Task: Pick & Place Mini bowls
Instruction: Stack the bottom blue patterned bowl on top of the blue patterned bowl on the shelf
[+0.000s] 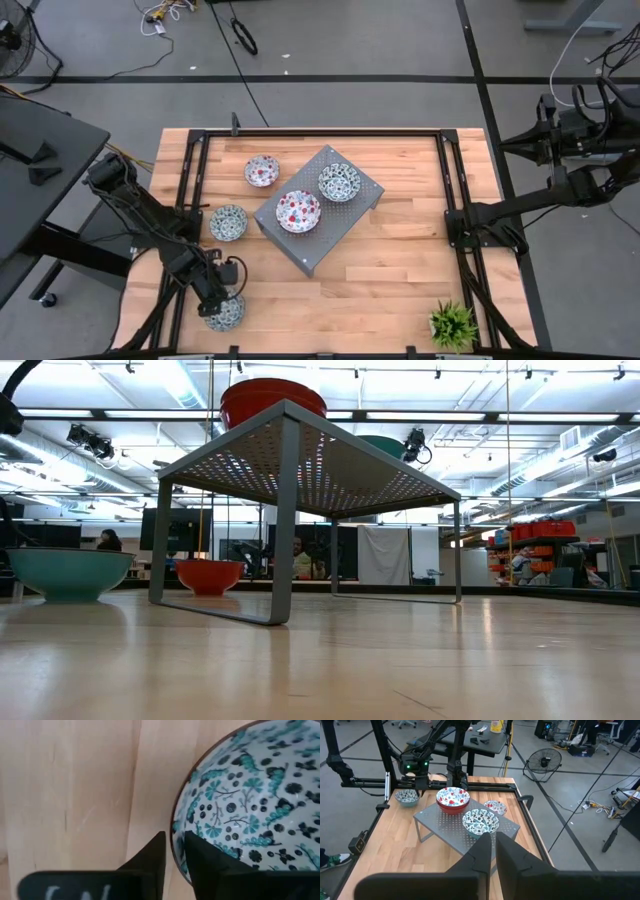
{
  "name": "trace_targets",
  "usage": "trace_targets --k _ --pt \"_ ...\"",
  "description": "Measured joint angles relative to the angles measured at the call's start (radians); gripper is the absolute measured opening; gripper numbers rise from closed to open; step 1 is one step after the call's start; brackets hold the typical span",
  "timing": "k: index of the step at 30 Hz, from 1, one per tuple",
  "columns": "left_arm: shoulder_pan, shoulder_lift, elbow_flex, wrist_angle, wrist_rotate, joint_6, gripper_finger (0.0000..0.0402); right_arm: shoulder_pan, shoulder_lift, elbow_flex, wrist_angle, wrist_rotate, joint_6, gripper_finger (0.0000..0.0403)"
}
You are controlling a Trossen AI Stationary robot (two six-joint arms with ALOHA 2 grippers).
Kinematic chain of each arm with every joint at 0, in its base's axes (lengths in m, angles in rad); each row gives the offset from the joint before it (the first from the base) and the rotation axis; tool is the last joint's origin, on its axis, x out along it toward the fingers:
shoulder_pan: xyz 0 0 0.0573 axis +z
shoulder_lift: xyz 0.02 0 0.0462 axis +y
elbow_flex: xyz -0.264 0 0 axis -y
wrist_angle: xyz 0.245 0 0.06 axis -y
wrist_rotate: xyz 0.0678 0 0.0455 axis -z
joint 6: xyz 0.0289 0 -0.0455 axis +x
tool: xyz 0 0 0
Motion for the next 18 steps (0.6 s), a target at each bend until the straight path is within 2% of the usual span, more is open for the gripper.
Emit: trace_targets --k 8,18 --pt "0.0 -0.004 0.003 0.014 0.007 -0.001 0.0018 0.0 0.0 0.0 0.0 0.0 0.0 0.0027" --pt "0.001 -0.004 0.003 0.014 0.052 0.007 0.0013 0.0 0.0 0.0 0.0 0.0 0.0 0.0027"
